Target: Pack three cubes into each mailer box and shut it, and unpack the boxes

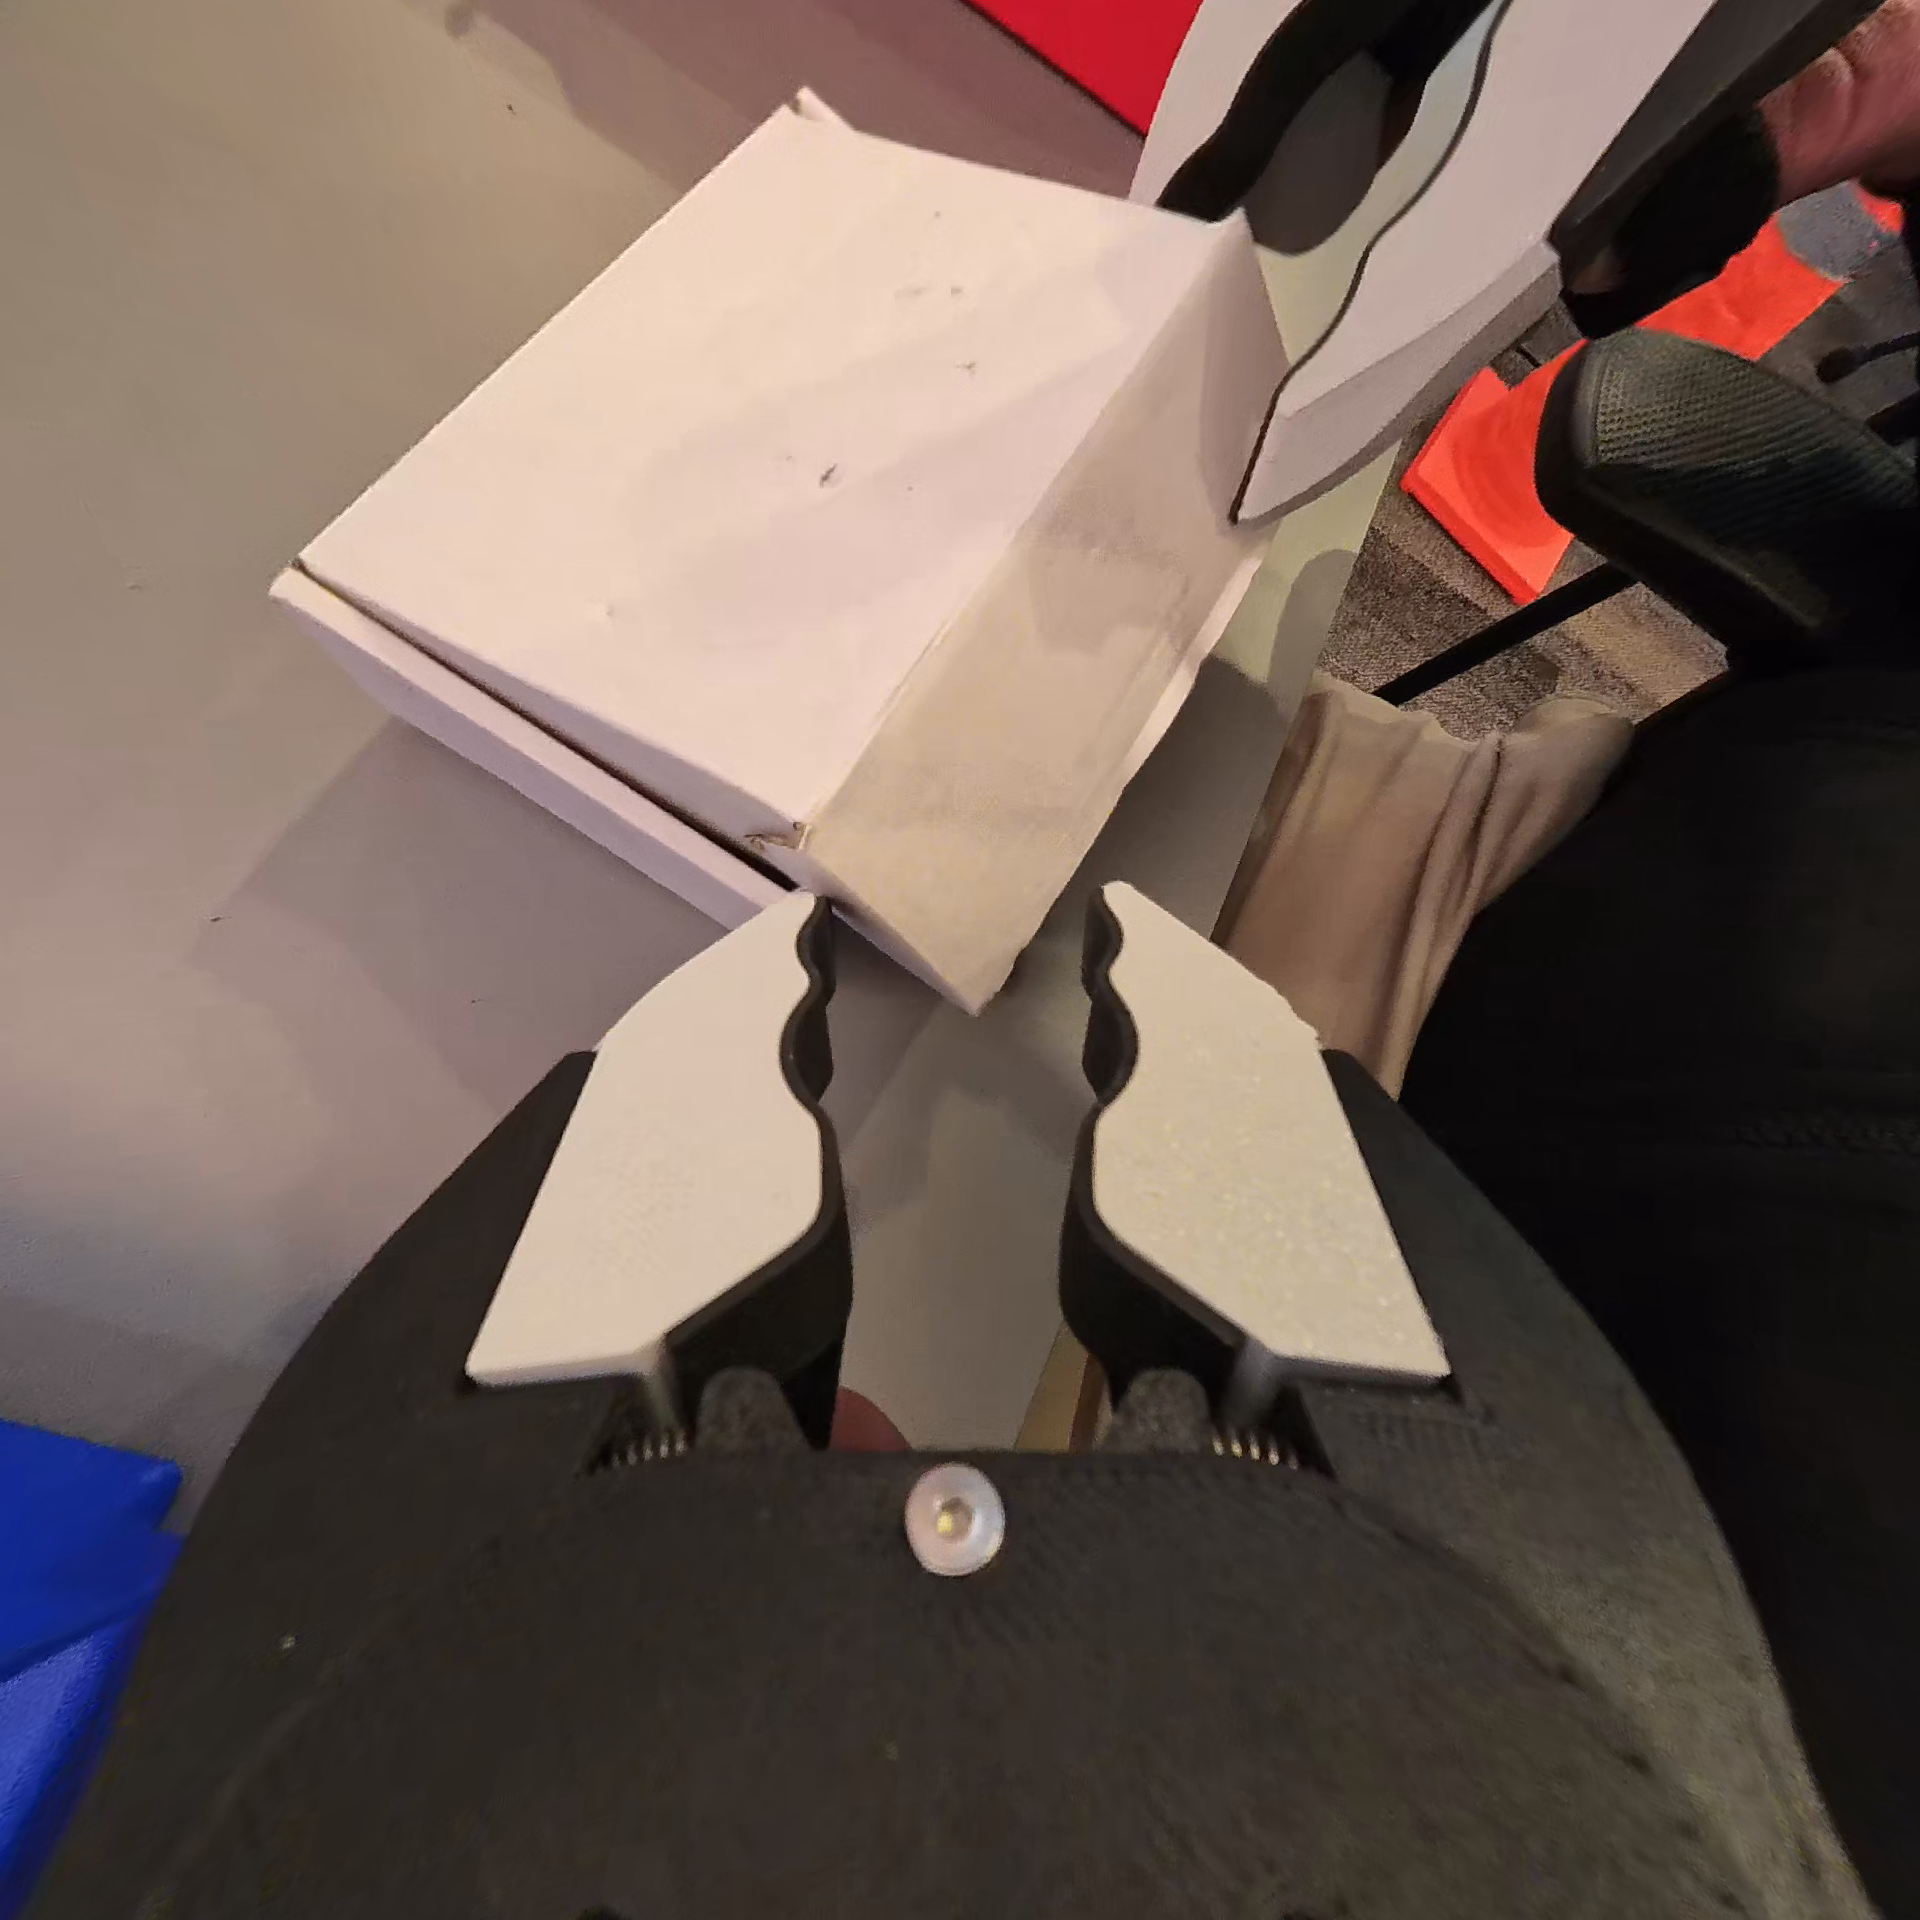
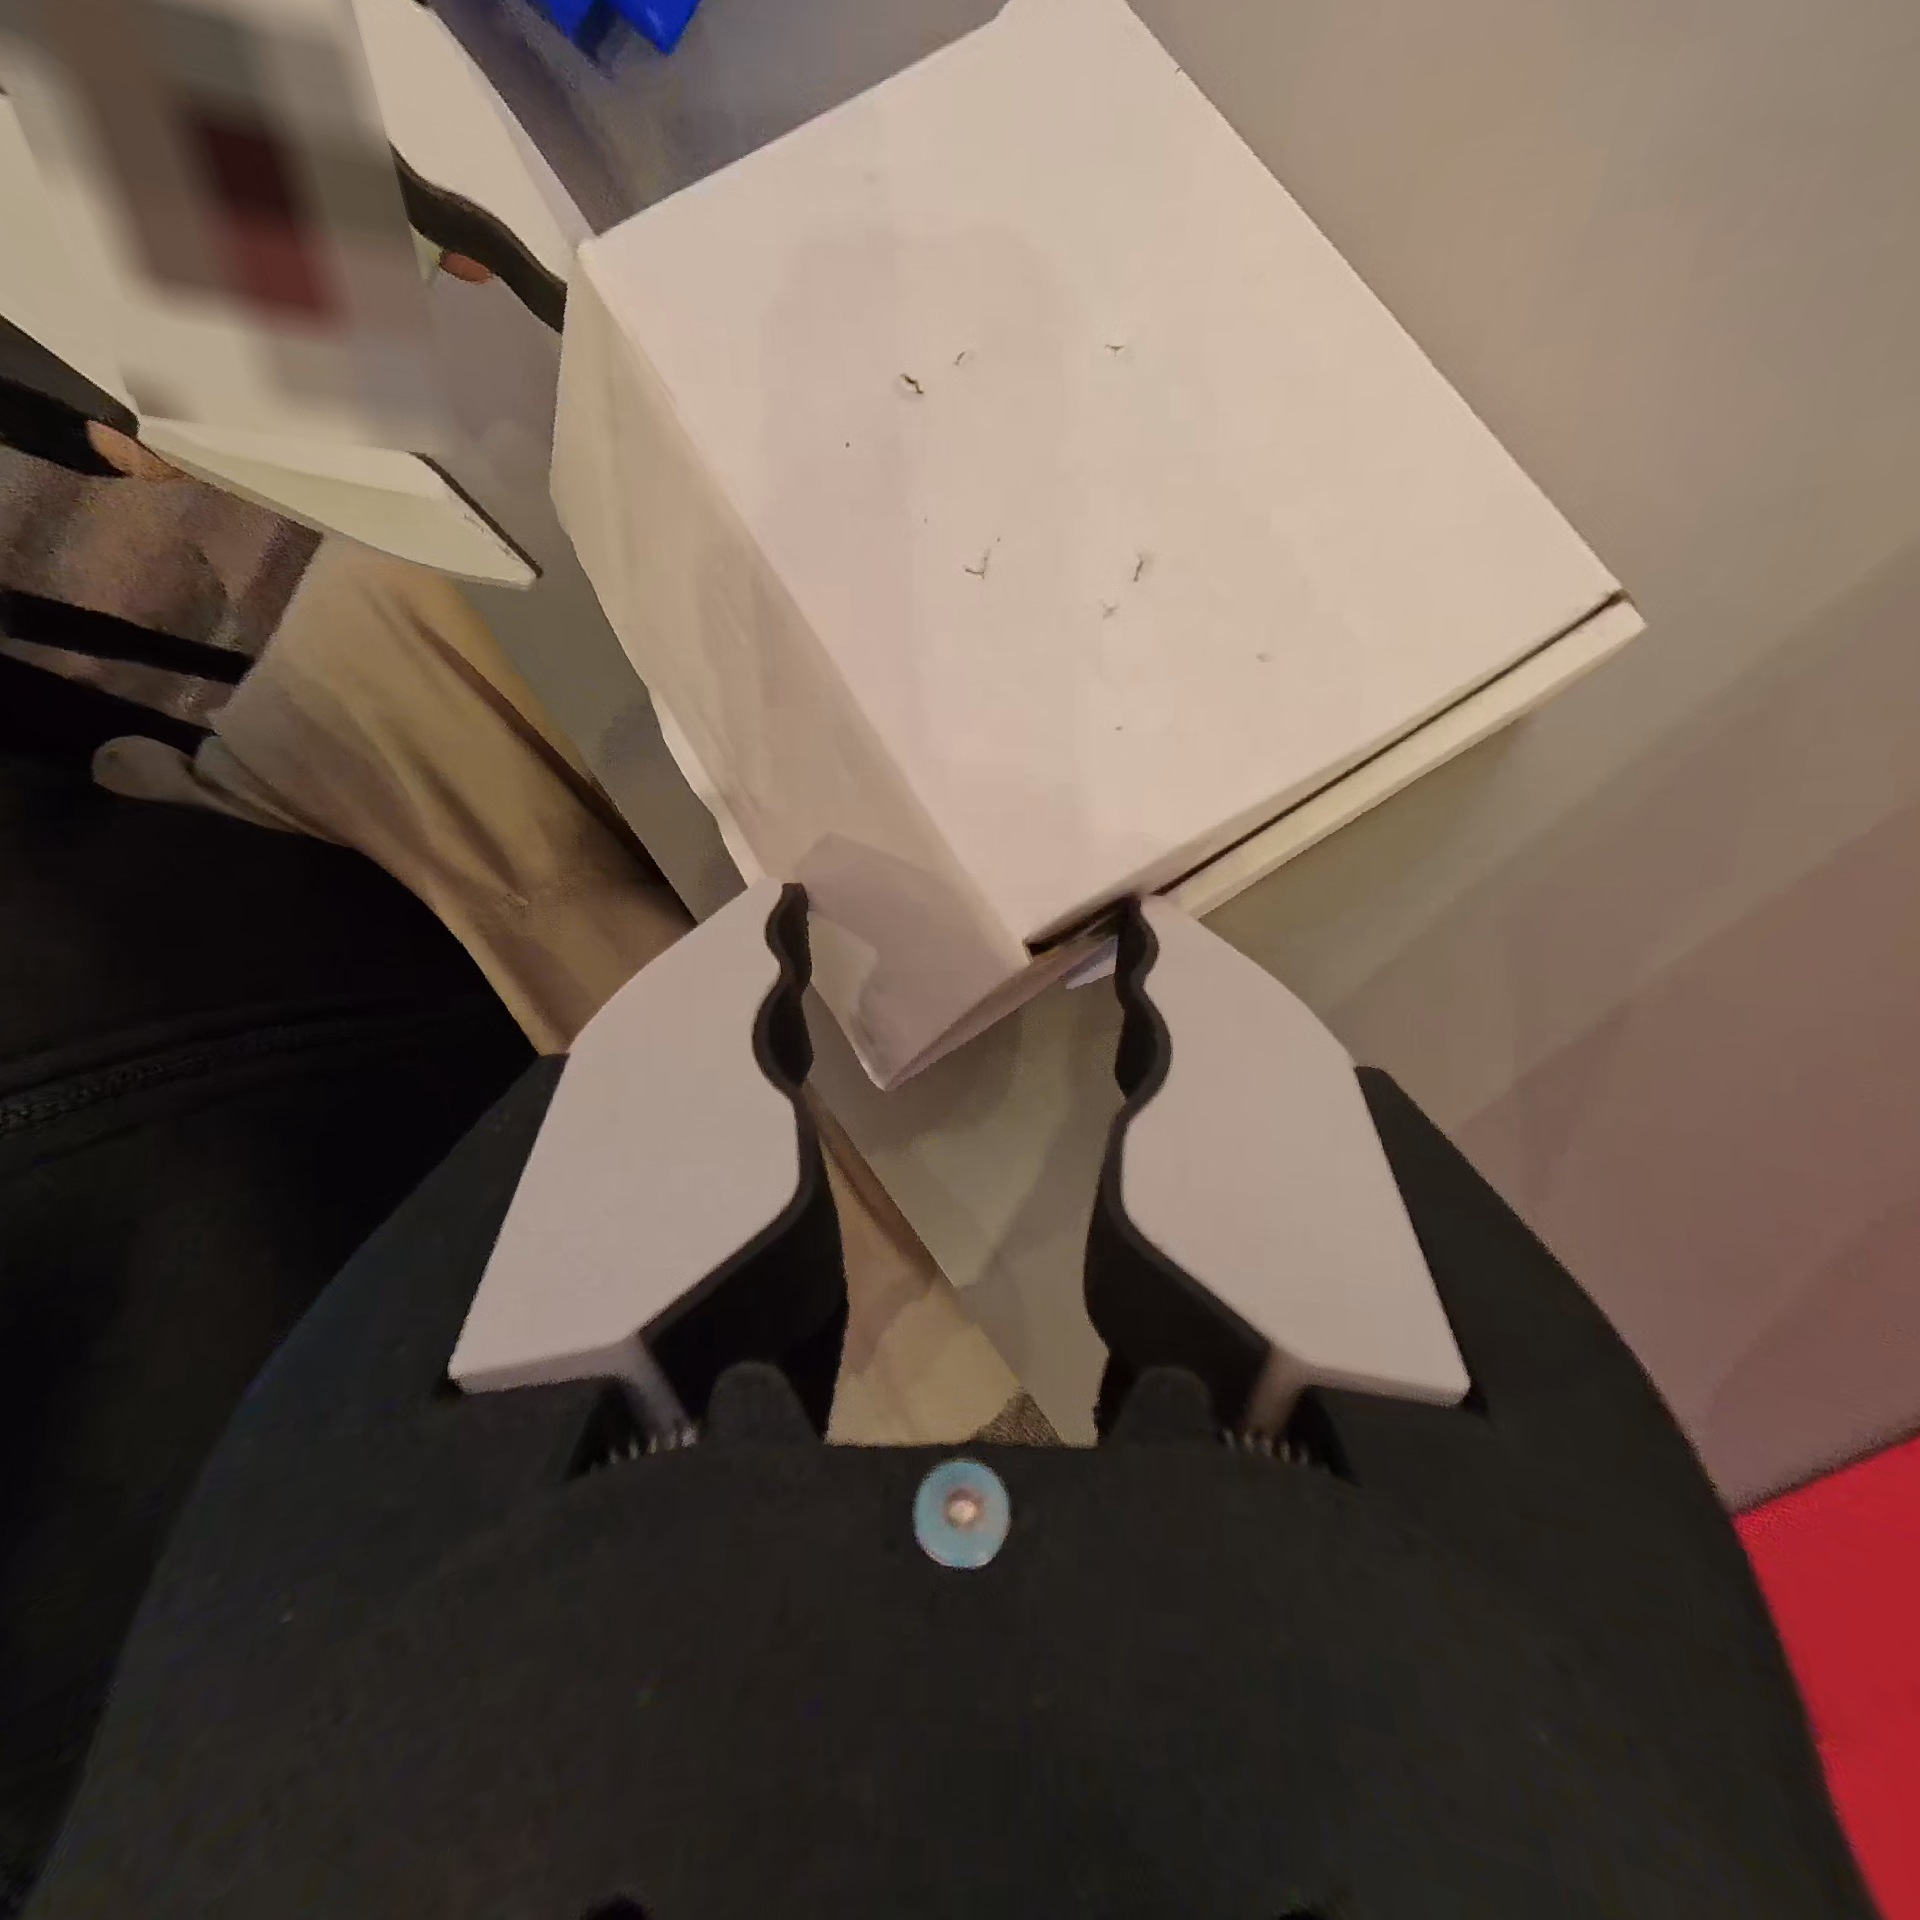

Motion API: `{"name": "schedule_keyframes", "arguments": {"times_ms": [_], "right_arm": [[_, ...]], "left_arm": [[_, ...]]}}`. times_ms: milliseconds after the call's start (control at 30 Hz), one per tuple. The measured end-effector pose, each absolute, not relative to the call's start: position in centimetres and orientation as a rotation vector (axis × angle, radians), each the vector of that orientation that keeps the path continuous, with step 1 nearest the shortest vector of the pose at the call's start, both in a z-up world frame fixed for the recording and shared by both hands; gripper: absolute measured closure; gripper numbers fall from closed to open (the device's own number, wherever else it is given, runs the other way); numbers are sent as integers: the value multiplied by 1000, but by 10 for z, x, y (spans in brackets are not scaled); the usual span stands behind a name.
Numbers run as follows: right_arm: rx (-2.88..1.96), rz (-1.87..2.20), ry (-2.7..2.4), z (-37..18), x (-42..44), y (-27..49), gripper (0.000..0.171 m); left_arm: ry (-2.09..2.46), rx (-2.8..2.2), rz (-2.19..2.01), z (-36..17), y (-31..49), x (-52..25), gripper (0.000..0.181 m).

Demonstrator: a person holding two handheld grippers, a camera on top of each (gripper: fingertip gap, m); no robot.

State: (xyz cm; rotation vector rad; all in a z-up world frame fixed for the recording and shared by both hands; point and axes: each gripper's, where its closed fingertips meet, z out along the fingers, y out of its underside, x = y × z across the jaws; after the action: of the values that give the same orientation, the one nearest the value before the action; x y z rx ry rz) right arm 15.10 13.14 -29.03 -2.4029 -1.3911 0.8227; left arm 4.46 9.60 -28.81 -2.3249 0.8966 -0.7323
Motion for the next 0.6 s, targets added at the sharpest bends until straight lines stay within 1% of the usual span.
{"name": "schedule_keyframes", "arguments": {"times_ms": [133, 233, 600], "right_arm": [[-2374, 690, -1430, -285, 148, 132, 116], [-2434, 625, -1465, -290, 153, 127, 116], [-2526, 847, -1376, -288, 155, 121, 122]], "left_arm": [[896, -2347, -719, -291, 95, 42, 136], [896, -2354, -759, -290, 93, 45, 138], [866, -2369, -830, -288, 90, 51, 138]]}}
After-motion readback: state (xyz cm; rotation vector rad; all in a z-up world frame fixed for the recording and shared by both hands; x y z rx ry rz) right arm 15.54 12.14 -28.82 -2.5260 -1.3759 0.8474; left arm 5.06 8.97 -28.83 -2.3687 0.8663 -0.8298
